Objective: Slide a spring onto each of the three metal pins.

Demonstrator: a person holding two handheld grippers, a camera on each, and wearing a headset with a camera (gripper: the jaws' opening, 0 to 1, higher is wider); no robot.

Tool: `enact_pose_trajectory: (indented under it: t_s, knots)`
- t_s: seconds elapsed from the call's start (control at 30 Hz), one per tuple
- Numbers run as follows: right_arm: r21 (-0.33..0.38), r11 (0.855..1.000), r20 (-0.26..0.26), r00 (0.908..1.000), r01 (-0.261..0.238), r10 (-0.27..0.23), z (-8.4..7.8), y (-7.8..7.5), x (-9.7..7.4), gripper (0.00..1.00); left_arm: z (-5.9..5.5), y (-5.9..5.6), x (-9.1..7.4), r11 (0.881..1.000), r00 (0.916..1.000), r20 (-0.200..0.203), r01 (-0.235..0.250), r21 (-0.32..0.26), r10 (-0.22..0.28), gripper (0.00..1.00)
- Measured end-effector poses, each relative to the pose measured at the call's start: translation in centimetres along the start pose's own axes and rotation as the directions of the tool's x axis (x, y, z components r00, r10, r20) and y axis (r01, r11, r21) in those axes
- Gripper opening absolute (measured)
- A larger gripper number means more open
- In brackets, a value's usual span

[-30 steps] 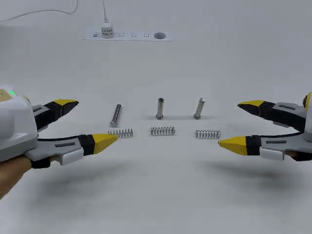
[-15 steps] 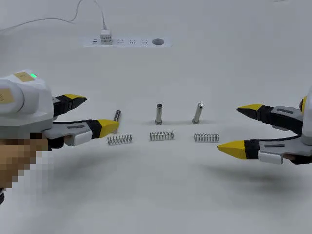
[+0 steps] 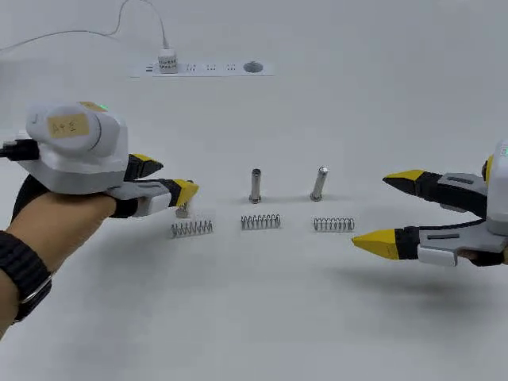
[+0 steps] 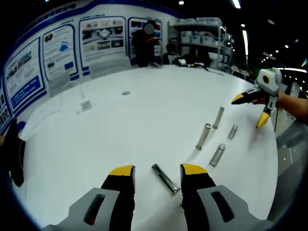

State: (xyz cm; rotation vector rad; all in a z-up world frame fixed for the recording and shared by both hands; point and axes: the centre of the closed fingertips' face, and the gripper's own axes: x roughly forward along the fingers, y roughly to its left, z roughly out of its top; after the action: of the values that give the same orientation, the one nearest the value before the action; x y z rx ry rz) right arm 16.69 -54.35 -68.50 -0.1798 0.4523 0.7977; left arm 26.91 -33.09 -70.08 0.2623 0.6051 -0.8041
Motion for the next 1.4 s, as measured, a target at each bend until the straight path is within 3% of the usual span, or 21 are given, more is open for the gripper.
enact_pose_trajectory:
  t_s: [0.2, 0.47, 0.73, 1.13, 1.4]
  knots:
    - [0.002, 1.000, -0.005, 1.0000, 0.000, 0.000, -0.1, -0.1, 0.0, 0.69, -0.2, -0.1, 0.8, 1.000, 0.9991, -0.043, -0.005, -0.004, 0.005, 0.29]
    - [0.000, 1.000, -0.013, 0.9999, -0.005, 0.005, -0.3, -0.1, 0.1, 0.69, -0.7, -0.2, 1.7, 1.000, 0.9918, -0.127, -0.018, 0.004, 0.018, 0.18]
    - [-0.003, 1.000, -0.016, 0.9999, 0.000, 0.000, -0.3, -0.2, 0.0, 0.69, -1.7, -0.3, 2.5, 0.999, 0.9760, -0.215, -0.038, -0.011, 0.035, 0.17]
    - [-0.002, 1.000, -0.027, 0.9996, -0.001, 0.001, -0.6, -0.2, 0.0, 0.68, -2.2, 0.0, 2.8, 0.998, 0.9655, -0.255, -0.056, -0.012, 0.051, 0.14]
    - [-0.006, 1.000, -0.028, 0.9996, -0.003, 0.003, -0.6, -0.1, 0.0, 0.68, -2.3, 0.1, 2.8, 0.998, 0.9589, -0.276, -0.062, 0.025, 0.066, 0.13]
